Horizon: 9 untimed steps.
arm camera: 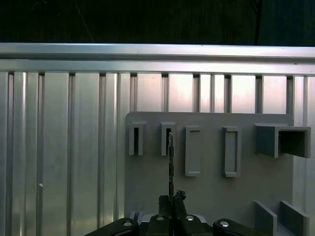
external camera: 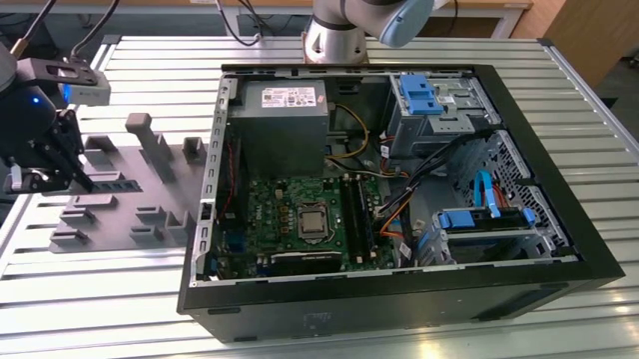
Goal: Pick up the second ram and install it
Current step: 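Pick up the second ram and move it above second insertion slot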
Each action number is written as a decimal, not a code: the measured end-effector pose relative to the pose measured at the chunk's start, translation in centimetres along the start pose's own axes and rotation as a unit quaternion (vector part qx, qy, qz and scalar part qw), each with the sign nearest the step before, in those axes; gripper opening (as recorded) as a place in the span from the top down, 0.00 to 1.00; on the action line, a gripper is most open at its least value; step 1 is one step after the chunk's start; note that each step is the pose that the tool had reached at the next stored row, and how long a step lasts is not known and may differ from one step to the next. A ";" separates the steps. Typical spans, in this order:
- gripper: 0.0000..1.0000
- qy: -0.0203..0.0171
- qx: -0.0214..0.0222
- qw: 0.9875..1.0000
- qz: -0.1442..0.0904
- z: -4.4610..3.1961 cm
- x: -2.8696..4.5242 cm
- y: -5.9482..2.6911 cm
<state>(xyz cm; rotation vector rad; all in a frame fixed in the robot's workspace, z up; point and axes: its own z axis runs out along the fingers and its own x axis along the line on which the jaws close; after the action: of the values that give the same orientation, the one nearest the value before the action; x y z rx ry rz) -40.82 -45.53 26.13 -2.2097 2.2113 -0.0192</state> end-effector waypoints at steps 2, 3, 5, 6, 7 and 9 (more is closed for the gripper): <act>0.86 0.000 0.000 1.000 0.000 -0.07 0.00 0.00; 0.86 0.000 0.000 1.000 0.000 -0.12 0.00 0.00; 0.86 0.000 0.000 1.000 0.000 -0.21 0.00 0.00; 0.86 0.000 0.000 1.000 0.000 -0.29 0.00 0.00; 0.86 0.000 0.000 1.000 0.000 -0.35 0.00 -0.01; 0.86 0.000 0.000 1.000 0.000 -0.49 0.00 -0.01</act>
<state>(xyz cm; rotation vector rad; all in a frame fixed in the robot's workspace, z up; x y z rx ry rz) -40.82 -45.53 26.63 -2.2098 2.2114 -0.0190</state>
